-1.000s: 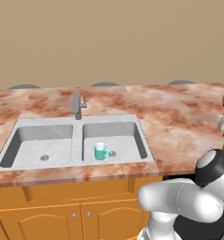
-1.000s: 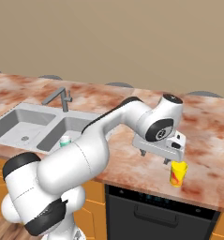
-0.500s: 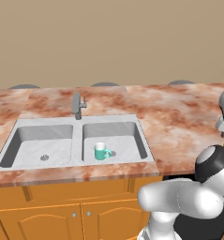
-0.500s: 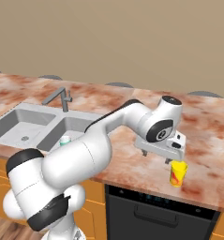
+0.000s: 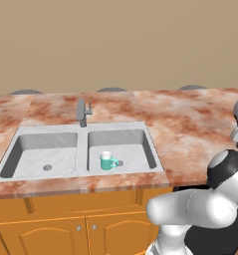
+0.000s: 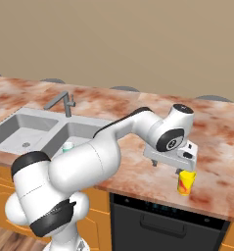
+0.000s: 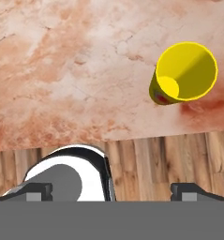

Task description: Place the cup in the left basin and the mug in the right basin of the sink.

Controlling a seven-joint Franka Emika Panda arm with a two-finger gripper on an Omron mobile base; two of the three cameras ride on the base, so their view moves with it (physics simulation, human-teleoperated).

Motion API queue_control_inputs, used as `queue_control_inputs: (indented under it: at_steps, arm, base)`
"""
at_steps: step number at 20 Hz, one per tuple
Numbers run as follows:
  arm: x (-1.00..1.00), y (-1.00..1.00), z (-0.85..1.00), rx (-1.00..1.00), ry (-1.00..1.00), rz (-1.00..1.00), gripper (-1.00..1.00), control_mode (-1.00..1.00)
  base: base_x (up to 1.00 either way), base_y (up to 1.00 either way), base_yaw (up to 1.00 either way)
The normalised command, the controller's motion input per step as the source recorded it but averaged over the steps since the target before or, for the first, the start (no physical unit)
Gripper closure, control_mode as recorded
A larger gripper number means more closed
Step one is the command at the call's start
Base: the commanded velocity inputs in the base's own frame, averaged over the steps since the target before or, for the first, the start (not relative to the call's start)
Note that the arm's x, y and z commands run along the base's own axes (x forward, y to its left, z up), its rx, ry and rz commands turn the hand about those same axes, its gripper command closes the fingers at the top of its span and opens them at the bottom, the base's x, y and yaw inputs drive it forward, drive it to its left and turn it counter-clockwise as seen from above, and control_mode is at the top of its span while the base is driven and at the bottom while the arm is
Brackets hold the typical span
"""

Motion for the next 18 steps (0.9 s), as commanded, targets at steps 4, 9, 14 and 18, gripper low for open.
queue_control_inputs:
  at_steps: [4, 9, 14, 18]
  arm:
    - [0.07, 0.00, -0.12, 0.00, 0.00, 0.00, -1.00, -1.00]
    - [0.06, -0.01, -0.13, 0.00, 0.00, 0.00, -1.00, -1.00]
    - [0.09, -0.06, -0.09, 0.00, 0.00, 0.01, -1.00, -1.00]
    - [0.10, -0.06, -0.08, 0.00, 0.00, 0.02, -1.00, -1.00]
  base:
    - [0.00, 0.00, 0.00]
    - [0.00, 0.00, 0.00]
    - [0.00, 0.00, 0.00]
    - [0.00, 0.00, 0.00]
